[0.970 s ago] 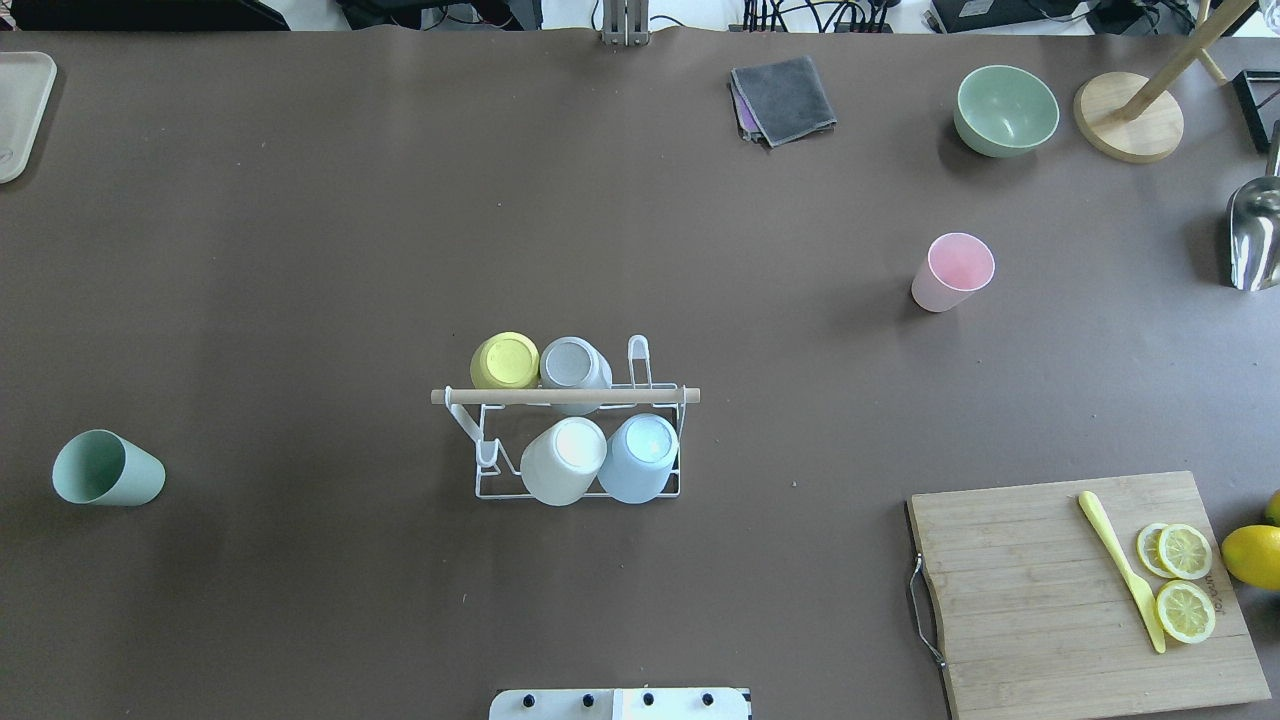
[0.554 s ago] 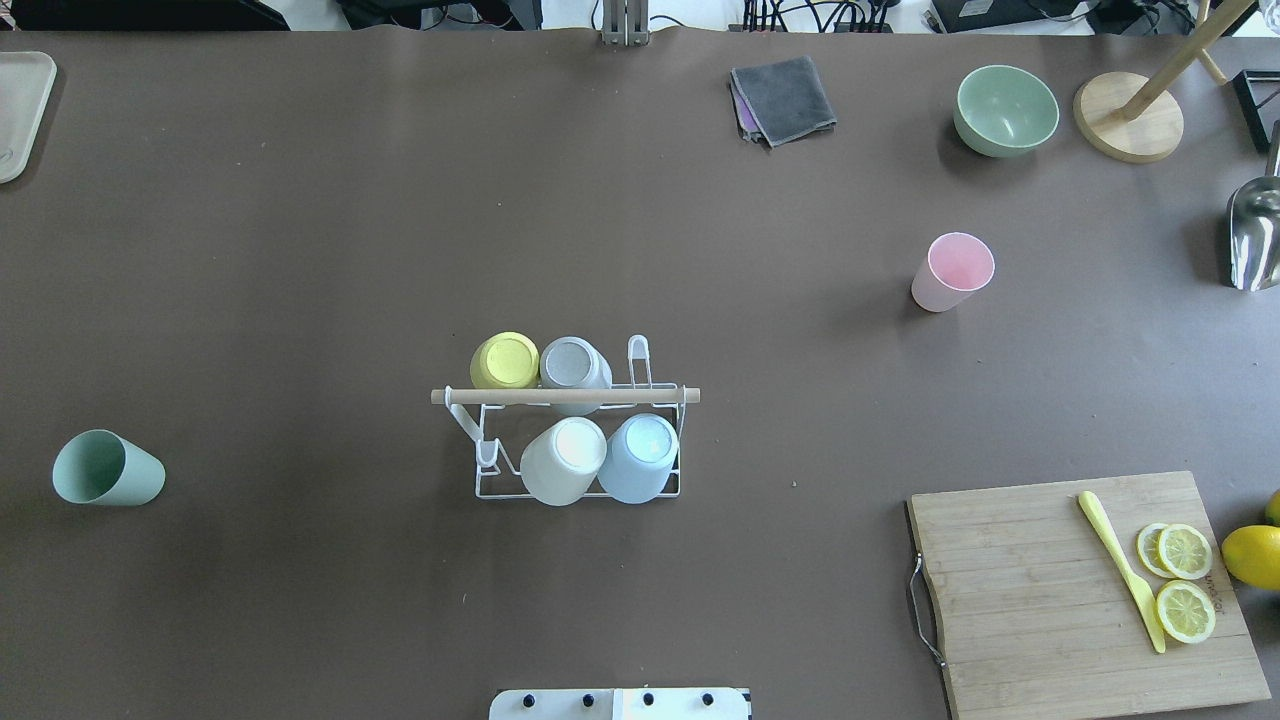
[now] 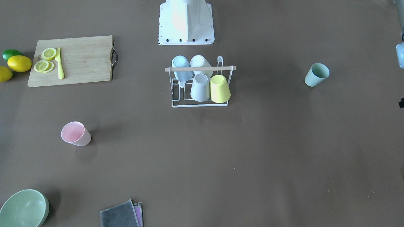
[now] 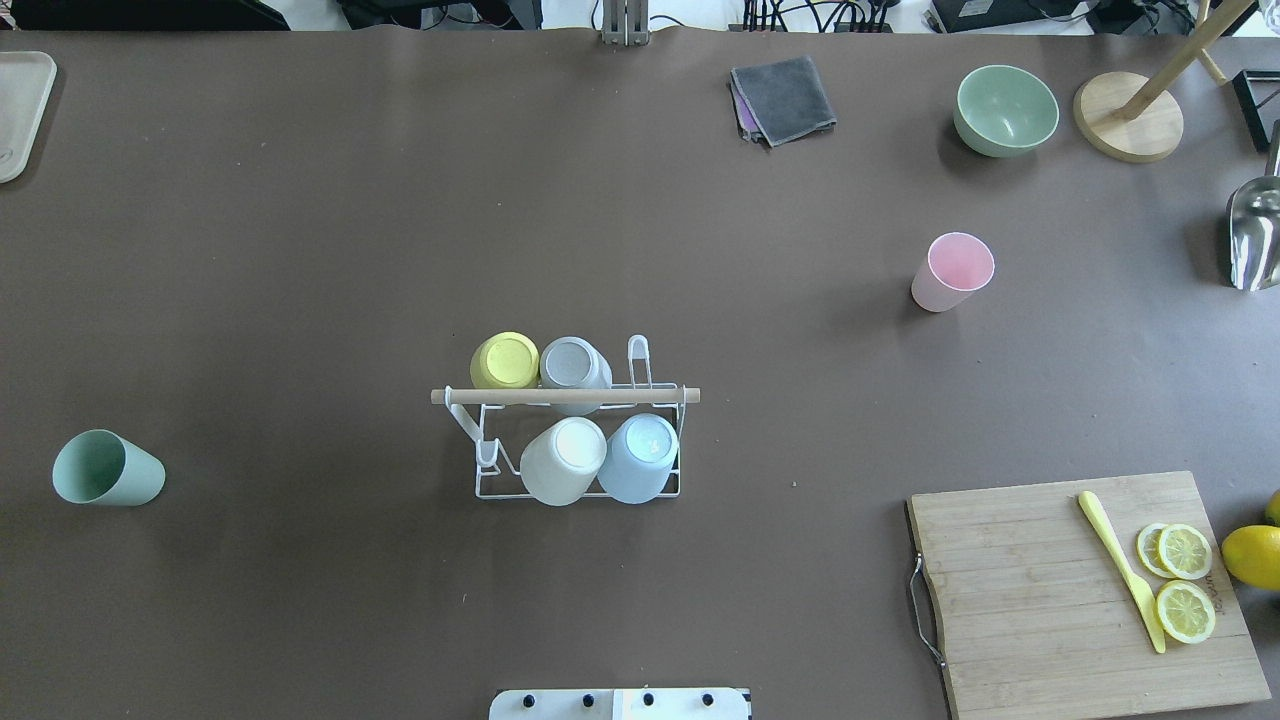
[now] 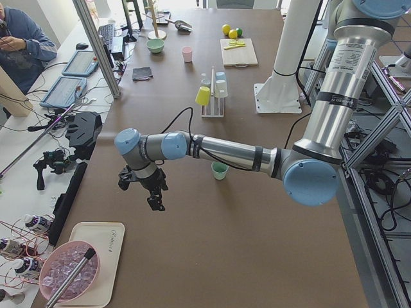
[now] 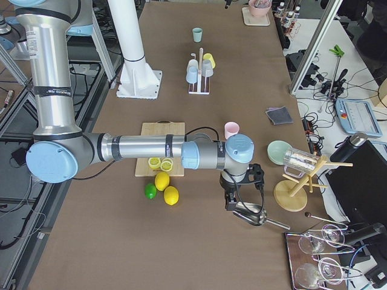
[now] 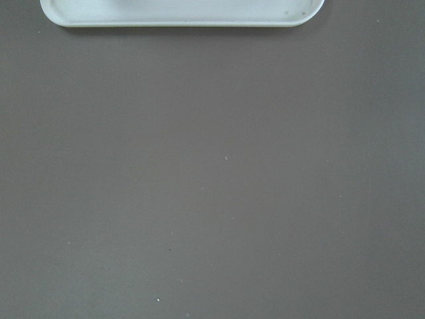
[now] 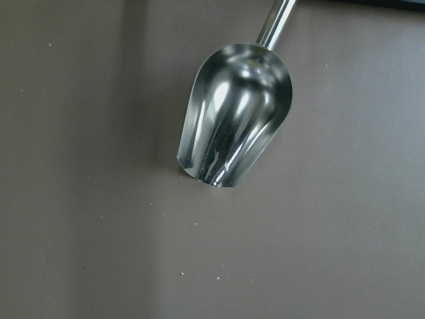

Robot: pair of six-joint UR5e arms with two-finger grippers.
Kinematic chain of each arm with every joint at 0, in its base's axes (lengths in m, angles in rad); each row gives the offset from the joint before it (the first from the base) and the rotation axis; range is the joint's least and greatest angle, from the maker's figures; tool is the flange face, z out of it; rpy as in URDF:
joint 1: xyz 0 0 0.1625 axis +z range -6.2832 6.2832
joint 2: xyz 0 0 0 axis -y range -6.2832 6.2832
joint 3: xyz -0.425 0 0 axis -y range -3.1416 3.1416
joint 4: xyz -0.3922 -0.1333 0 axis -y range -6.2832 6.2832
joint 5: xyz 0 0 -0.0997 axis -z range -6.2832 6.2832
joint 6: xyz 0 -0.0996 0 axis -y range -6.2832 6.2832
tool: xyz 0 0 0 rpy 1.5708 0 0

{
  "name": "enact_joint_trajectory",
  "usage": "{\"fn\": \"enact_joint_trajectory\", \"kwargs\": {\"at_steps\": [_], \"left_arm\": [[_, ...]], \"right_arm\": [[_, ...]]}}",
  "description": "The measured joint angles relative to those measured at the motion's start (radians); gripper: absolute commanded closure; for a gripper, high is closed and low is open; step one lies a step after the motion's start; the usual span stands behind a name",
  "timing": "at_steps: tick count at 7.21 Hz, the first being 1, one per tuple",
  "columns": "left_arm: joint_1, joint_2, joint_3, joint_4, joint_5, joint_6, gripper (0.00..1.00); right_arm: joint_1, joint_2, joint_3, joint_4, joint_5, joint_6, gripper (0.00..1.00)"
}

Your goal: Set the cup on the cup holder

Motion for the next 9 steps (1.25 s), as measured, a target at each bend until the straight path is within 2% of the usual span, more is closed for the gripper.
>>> {"fn": "enact_joint_trajectory", "kwargs": {"at_steps": [4,7,9], "left_arm": [[0.131,-0.163,0.064,0.298,0.092,0.002,0.02],[0.242,-0.185,0.065,0.339,0.115,0.007,0.02],[0.322,-0.196,0.061,0.404,0.121,0.009,0.02]], "right_arm": [[-0.139,0.152,-0.015,-0.025,0.005,0.113,0.0],[-0.264,0.299,-0.065,-0.076,0.0,0.165,0.0],[-0.296,0.419,-0.138,-0.08,-0.002,0.163,0.0]]}}
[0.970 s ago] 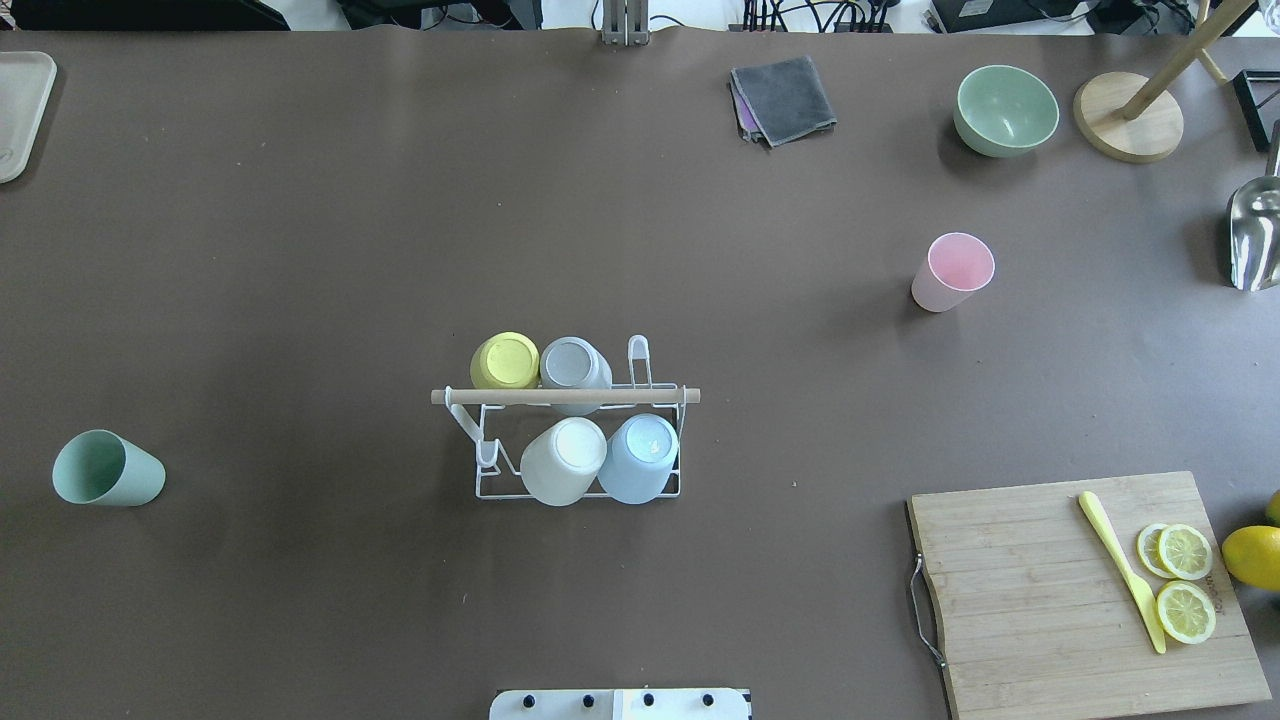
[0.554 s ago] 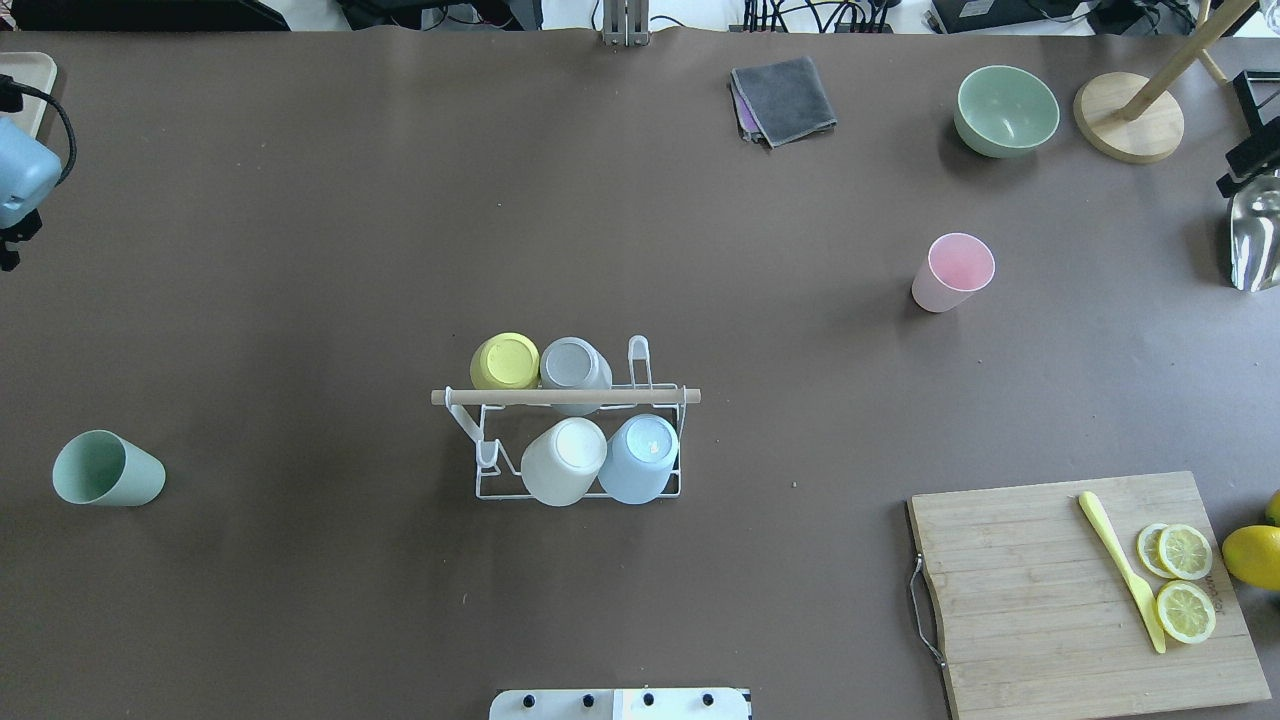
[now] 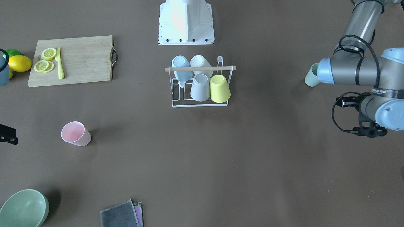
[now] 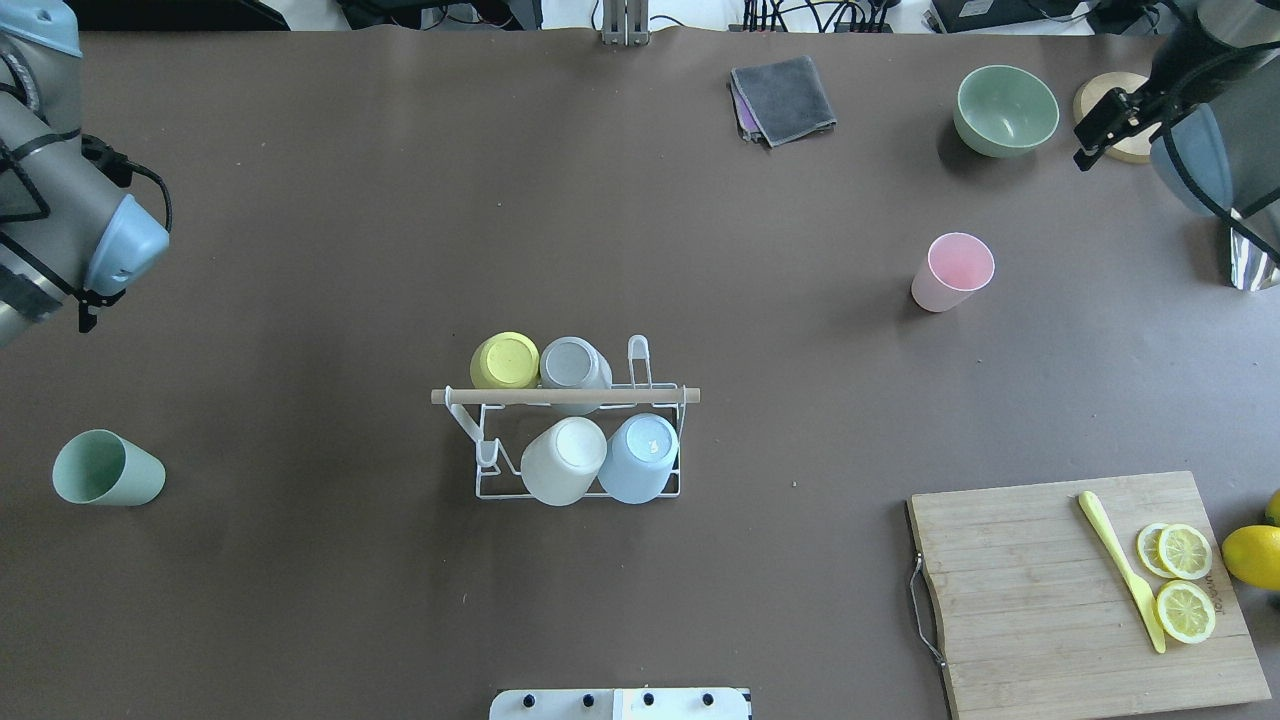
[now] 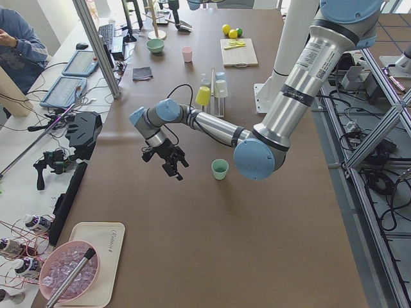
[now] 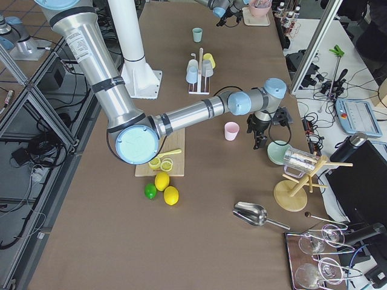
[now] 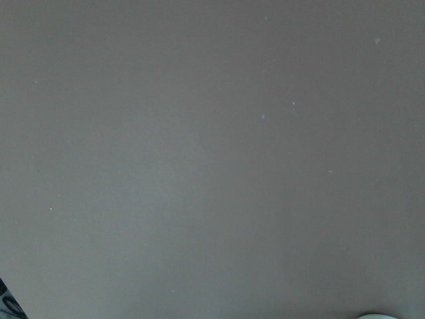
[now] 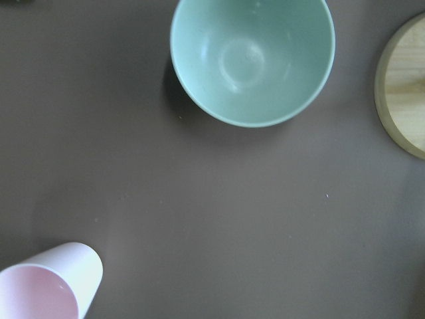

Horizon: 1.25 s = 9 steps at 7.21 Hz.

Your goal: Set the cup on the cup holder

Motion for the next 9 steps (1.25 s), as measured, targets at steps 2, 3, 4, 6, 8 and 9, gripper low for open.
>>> {"fn": "enact_joint_trajectory", "kwargs": {"at_steps": [2,3,4,6,8,9], "left_arm": [[0.042,-0.015,-0.015,0.038,0.041,0.0,0.02],[0.051,-0.034,-0.023,0.074,0.062,-0.002,0.02],[0.062,-0.057,-0.022,0.128,0.071,-0.005,0.02],[0.084,-0.079,-0.01,0.196,0.076,-0.011,0.02],[0.089,-0.09,-0.002,0.264,0.067,-0.012,0.02],[0.095,-0.092,0.002,0.271,0.064,-0.01,0.02]], "right_arm": [[-0.013,0.131,-0.056,-0.043,0.003,0.001,0.0],[-0.028,0.188,-0.071,-0.096,0.006,0.0,0.0],[-0.047,0.228,-0.093,-0.127,0.009,-0.003,0.0],[-0.087,0.278,-0.178,-0.146,0.018,-0.021,0.0],[-0.132,0.37,-0.368,-0.202,0.012,-0.13,0.0],[-0.158,0.401,-0.428,-0.238,0.0,-0.168,0.0]]}}
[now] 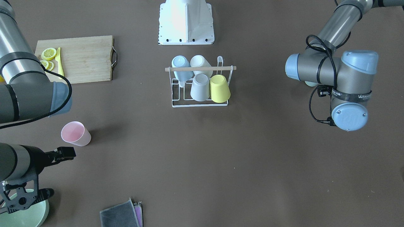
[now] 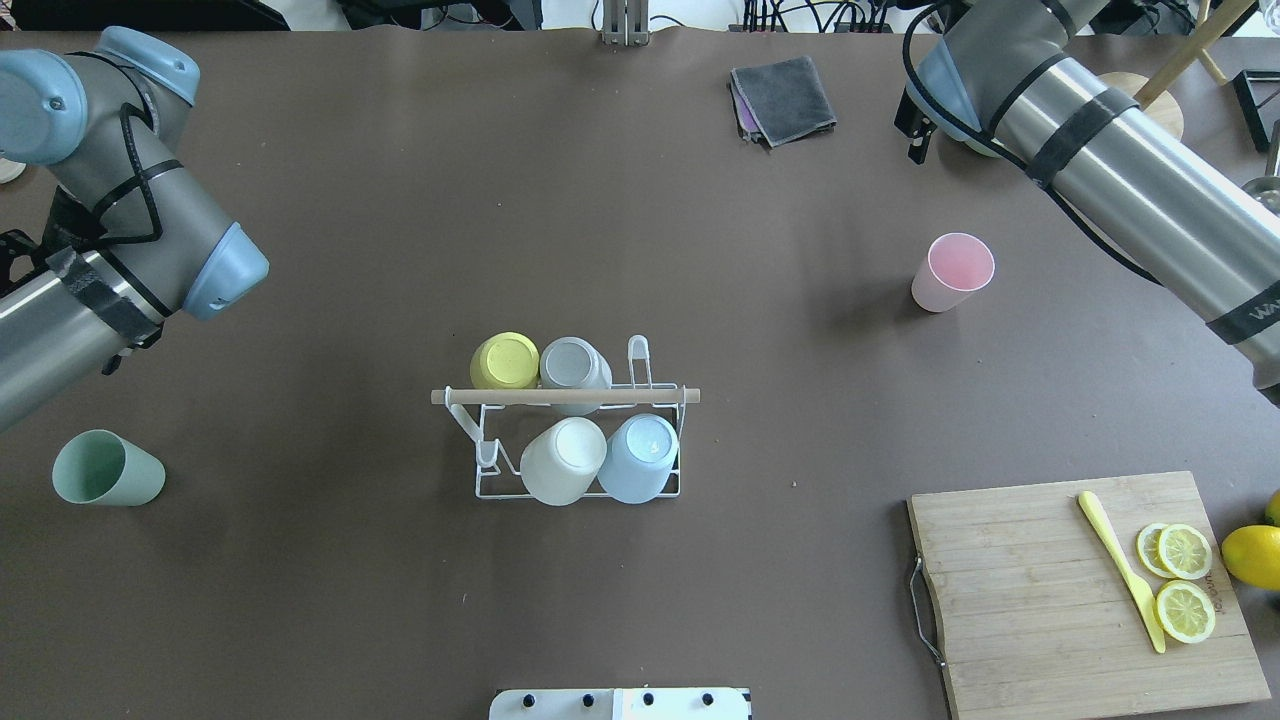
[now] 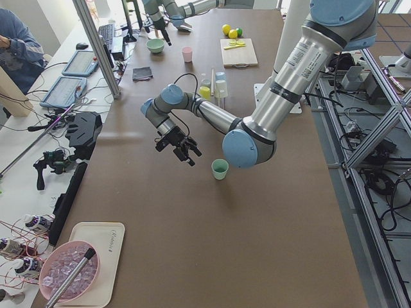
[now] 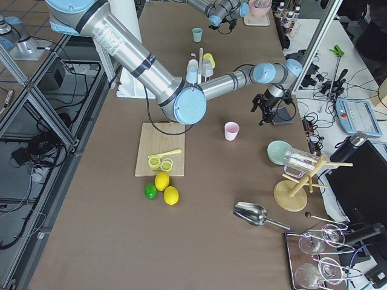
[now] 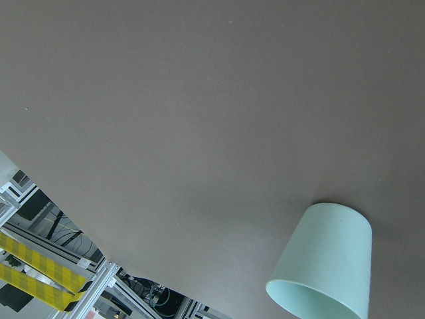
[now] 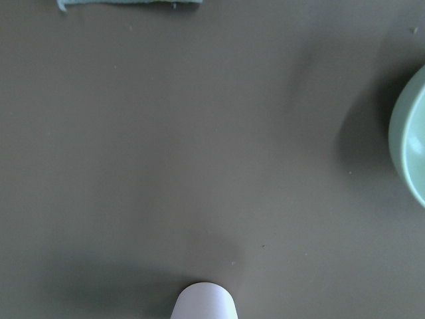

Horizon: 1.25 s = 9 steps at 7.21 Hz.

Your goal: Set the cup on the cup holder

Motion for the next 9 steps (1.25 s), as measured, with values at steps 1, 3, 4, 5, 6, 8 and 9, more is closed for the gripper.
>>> {"fn": "enact_joint_trajectory", "kwargs": {"at_steps": [1,3,4,5,6,8,9], "left_arm": [[0.008,-0.002,0.001,-0.002,-0.002,0.002,0.02],[0.023,-0.007,0.002,-0.017,-0.004,0.032,0.03],[0.029,-0.007,0.002,-0.023,-0.005,0.087,0.03],[0.03,-0.007,0.003,-0.026,-0.005,0.168,0.03],[0.03,-0.005,0.007,-0.024,-0.004,0.247,0.03],[0.031,-0.013,0.038,-0.013,-0.003,0.415,0.03],[0.031,-0.028,0.056,-0.011,-0.004,0.456,0.03]], "right_arm": [[-0.018,0.038,-0.055,-0.037,-0.024,-0.039,0.0],[-0.035,0.141,-0.231,-0.07,-0.092,-0.132,0.0],[-0.053,0.189,-0.334,-0.069,-0.128,-0.159,0.0],[-0.068,0.225,-0.42,-0.065,-0.157,-0.174,0.0],[-0.078,0.253,-0.49,-0.05,-0.17,-0.183,0.0],[-0.095,0.307,-0.631,0.005,-0.173,-0.187,0.0],[-0.103,0.323,-0.675,0.02,-0.166,-0.186,0.0]]}}
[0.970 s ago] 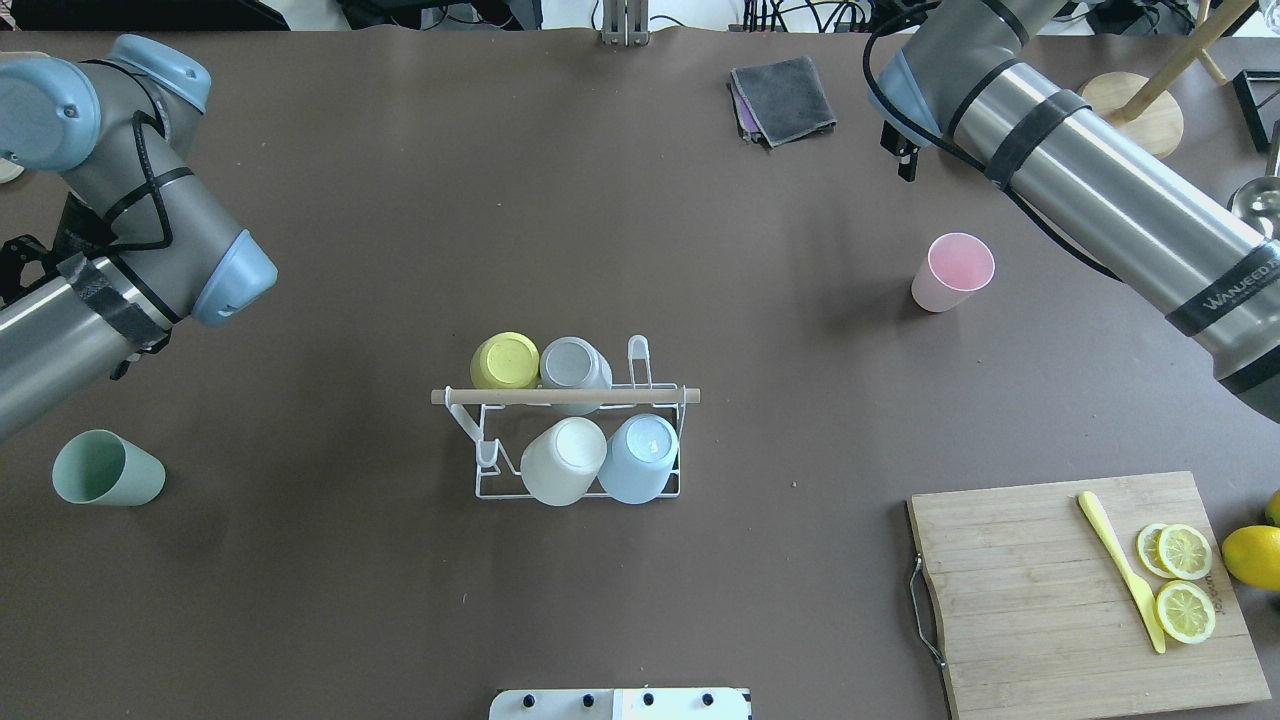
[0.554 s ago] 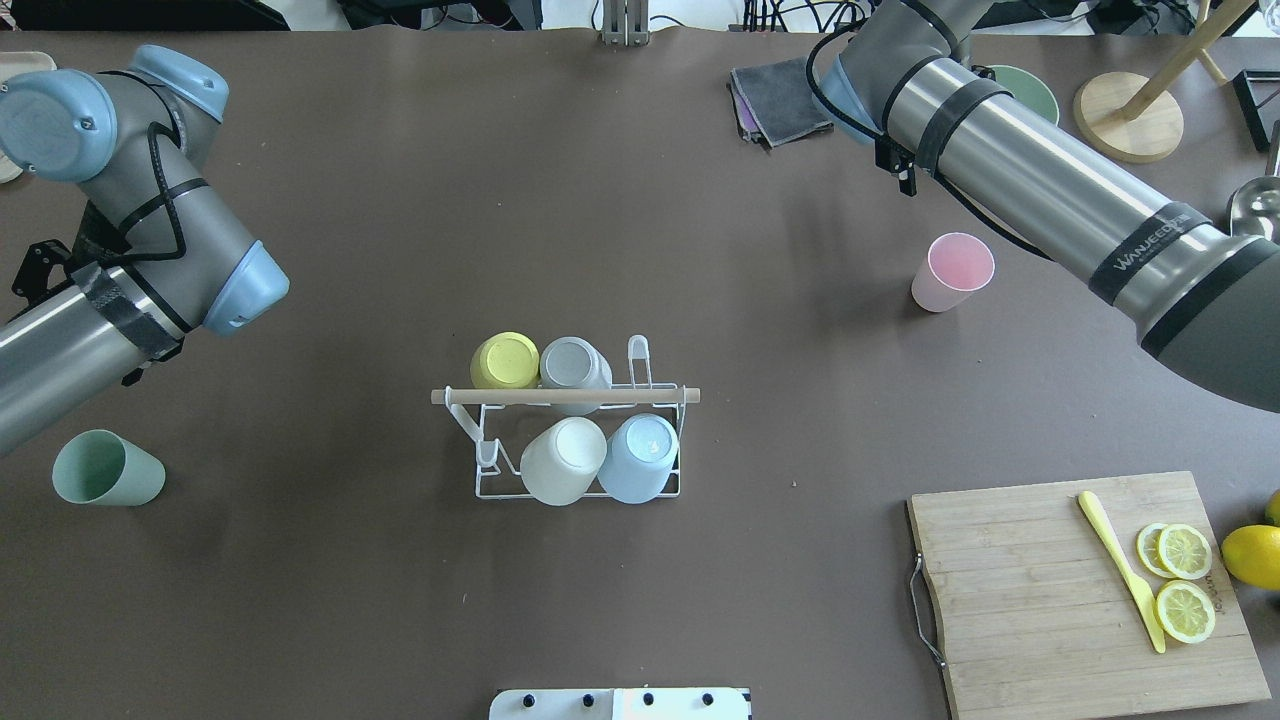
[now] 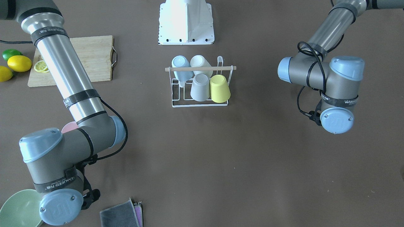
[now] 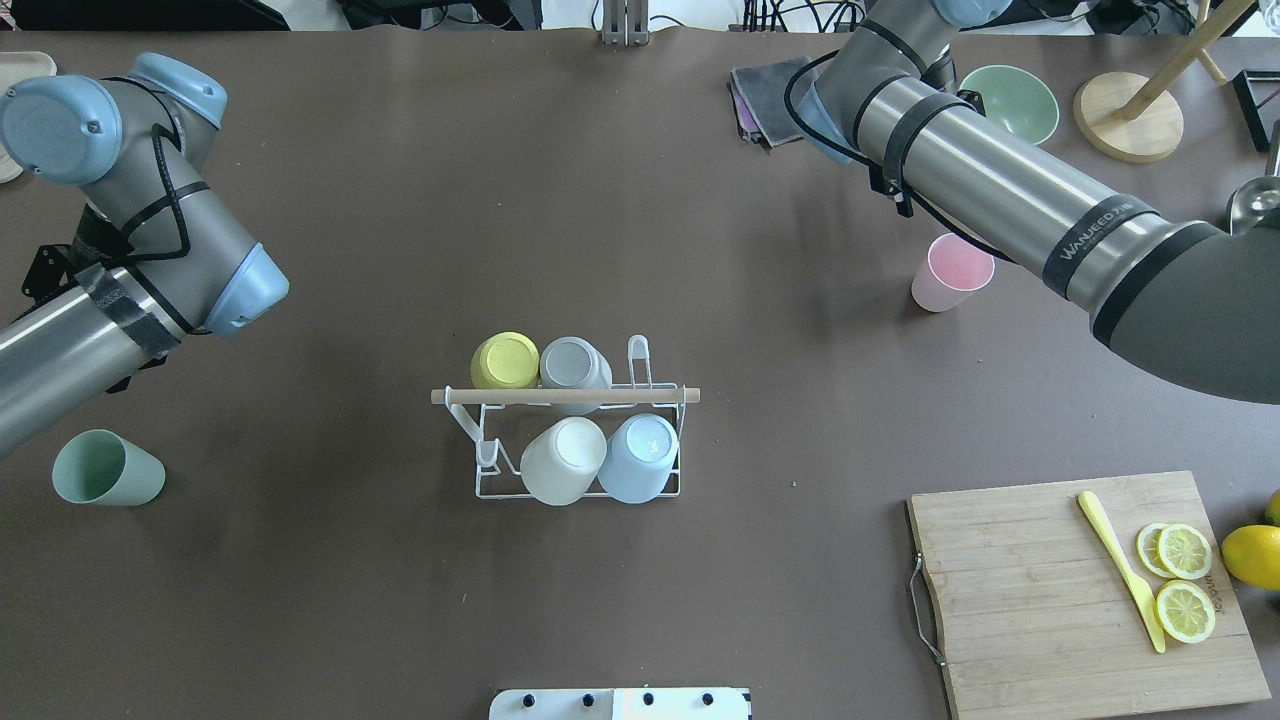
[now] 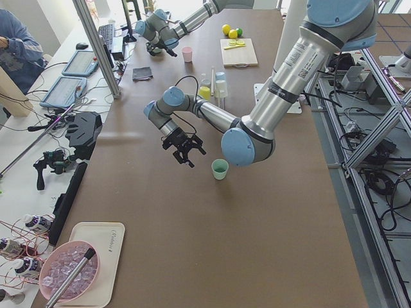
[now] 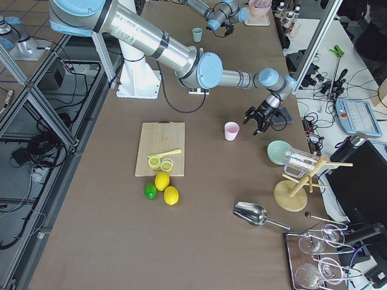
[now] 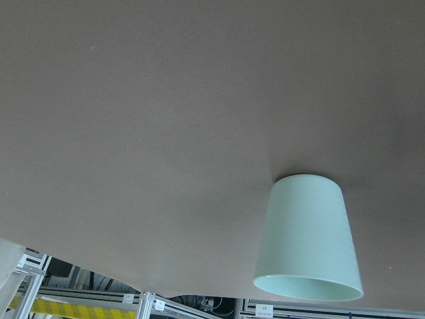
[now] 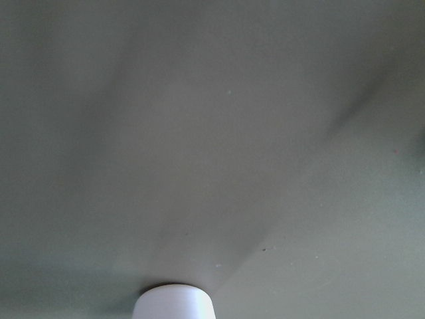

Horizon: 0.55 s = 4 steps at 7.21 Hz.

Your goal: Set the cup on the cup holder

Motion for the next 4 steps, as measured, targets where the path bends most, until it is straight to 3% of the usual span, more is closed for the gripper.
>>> {"fn": "enact_joint_trajectory", "kwargs": {"at_steps": [4], "left_arm": [[0.045,-0.036,0.032,-0.035,-0.041,0.015,0.03]], "right_arm": [[-0.037,0.047,-0.099,0.002,0.012,-0.004,0.0]]}}
